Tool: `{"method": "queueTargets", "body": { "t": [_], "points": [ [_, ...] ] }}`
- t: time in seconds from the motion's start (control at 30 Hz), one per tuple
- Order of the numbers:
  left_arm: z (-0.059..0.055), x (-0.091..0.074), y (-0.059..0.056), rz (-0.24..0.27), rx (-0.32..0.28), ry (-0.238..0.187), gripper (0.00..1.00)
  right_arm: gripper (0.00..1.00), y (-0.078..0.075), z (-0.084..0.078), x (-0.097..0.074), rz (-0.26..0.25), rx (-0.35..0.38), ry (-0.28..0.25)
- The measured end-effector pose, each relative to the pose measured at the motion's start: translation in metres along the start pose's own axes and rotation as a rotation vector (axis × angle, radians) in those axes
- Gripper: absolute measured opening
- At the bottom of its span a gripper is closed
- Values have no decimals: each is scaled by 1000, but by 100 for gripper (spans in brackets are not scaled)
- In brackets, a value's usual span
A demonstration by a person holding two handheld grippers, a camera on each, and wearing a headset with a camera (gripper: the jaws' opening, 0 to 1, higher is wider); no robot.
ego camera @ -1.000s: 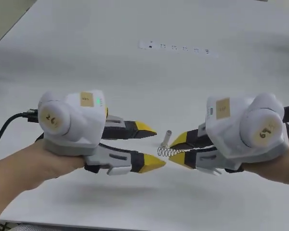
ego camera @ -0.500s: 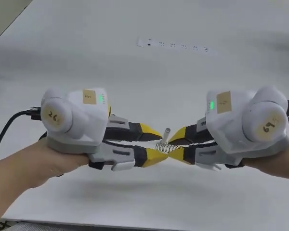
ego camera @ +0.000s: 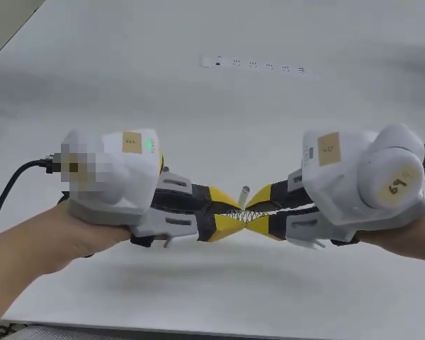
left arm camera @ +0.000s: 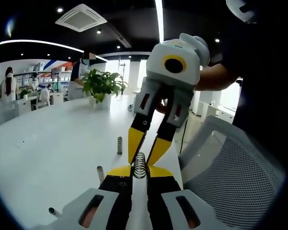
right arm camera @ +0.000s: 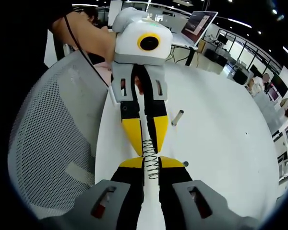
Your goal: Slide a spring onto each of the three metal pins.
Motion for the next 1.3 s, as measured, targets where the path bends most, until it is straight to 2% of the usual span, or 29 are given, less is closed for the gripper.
{"method": "queueTargets", "body": {
  "t": [0.27,0.43,0.63,0.8,0.9,0.97,1.17,1.3],
  "points": [
    [2,0,-2,-3,32,-1,2,8,2,0,-2,-9,-35,-11],
    [1,0,-5,-21,20,12,2,8,5,-2,-1,12,-49,-10],
    [1,-2,-4,-26,13,8,2,12,6,-9,-3,17,-19,-11],
    [1,-5,-3,-24,2,6,2,10,3,-16,-7,7,-1,-4],
    [3,-6,-3,-27,-1,2,2,12,3,-17,-7,15,10,-17],
    [3,-6,-4,-29,-2,1,2,11,3,-15,-7,17,8,-44],
    [3,-6,-5,-35,-3,4,2,8,4,-15,-5,16,15,-50],
    [3,-8,-6,-42,-15,2,2,7,4,-15,-7,21,15,-81]
  ]
}}
Point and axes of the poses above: the centre of the closed fingertips' face, and the gripper's own axes: x roughly forward along the fingers, y roughly to its left, z roughly out of its top, the point moved 7 cm from there along -x, roughly backward along the fingers, and after that the axes turned 2 degrees about -y, right-handed, at the moved point
